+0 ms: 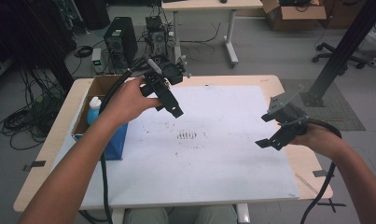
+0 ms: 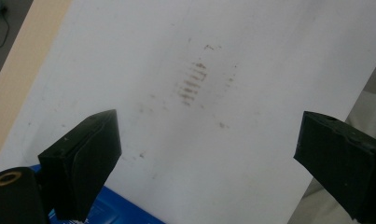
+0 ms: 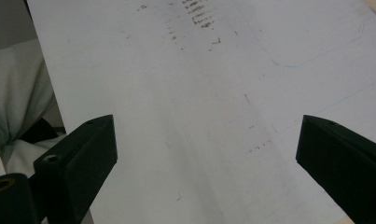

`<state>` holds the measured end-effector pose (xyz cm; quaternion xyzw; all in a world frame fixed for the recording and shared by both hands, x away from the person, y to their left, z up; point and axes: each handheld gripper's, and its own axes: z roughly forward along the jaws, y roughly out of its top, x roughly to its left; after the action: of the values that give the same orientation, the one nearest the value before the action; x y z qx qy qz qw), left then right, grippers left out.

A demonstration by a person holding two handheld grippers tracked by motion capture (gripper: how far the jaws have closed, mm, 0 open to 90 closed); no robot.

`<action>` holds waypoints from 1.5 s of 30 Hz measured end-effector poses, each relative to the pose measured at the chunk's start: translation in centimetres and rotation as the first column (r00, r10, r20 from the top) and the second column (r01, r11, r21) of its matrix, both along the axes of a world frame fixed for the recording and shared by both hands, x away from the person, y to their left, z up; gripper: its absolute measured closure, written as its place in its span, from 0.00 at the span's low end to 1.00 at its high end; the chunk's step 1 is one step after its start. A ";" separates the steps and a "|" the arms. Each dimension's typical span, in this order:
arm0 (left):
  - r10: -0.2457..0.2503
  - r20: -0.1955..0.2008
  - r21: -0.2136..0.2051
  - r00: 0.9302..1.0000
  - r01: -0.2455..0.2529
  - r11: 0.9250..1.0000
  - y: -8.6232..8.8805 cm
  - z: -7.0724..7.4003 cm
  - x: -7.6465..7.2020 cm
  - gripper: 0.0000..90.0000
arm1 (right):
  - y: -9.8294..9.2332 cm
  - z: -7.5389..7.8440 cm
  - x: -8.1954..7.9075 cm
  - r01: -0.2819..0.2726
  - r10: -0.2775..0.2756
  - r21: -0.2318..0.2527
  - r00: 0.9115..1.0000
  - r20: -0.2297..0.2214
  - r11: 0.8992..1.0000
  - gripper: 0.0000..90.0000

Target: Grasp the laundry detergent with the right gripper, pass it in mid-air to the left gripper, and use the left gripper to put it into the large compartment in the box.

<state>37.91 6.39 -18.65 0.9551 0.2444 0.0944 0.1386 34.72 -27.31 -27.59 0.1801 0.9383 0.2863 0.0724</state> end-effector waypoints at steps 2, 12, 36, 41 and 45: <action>-0.012 0.000 0.004 1.000 0.012 1.000 -0.2 -0.1 0.0 0.08 | 0.1 0.1 0.0 -0.001 0.001 0.002 1.000 0.000 1.000 0.05; -0.056 -0.008 0.028 0.998 0.057 0.998 -1.2 -0.8 -0.1 0.08 | 0.5 0.6 0.0 -0.011 0.011 -0.001 1.000 0.009 1.000 0.05; -0.099 -0.015 0.022 0.995 0.099 0.995 -2.2 -2.2 -0.2 0.09 | 0.8 0.4 0.5 -0.016 0.016 -0.010 1.000 0.003 1.000 0.05; -0.096 -0.014 0.021 0.995 0.096 0.995 -2.2 -2.2 -0.2 0.09 | 0.9 0.4 0.6 -0.016 0.016 -0.009 1.000 0.002 1.000 0.05; -0.096 -0.018 0.025 0.995 0.097 0.995 -2.3 -2.3 -0.2 0.09 | 0.9 0.4 0.6 -0.017 0.017 -0.009 1.000 0.002 1.000 0.05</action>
<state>37.75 4.11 -20.91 0.9682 0.1978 0.0827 0.1287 35.28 -26.45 -27.23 0.1718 0.9409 0.2829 0.0717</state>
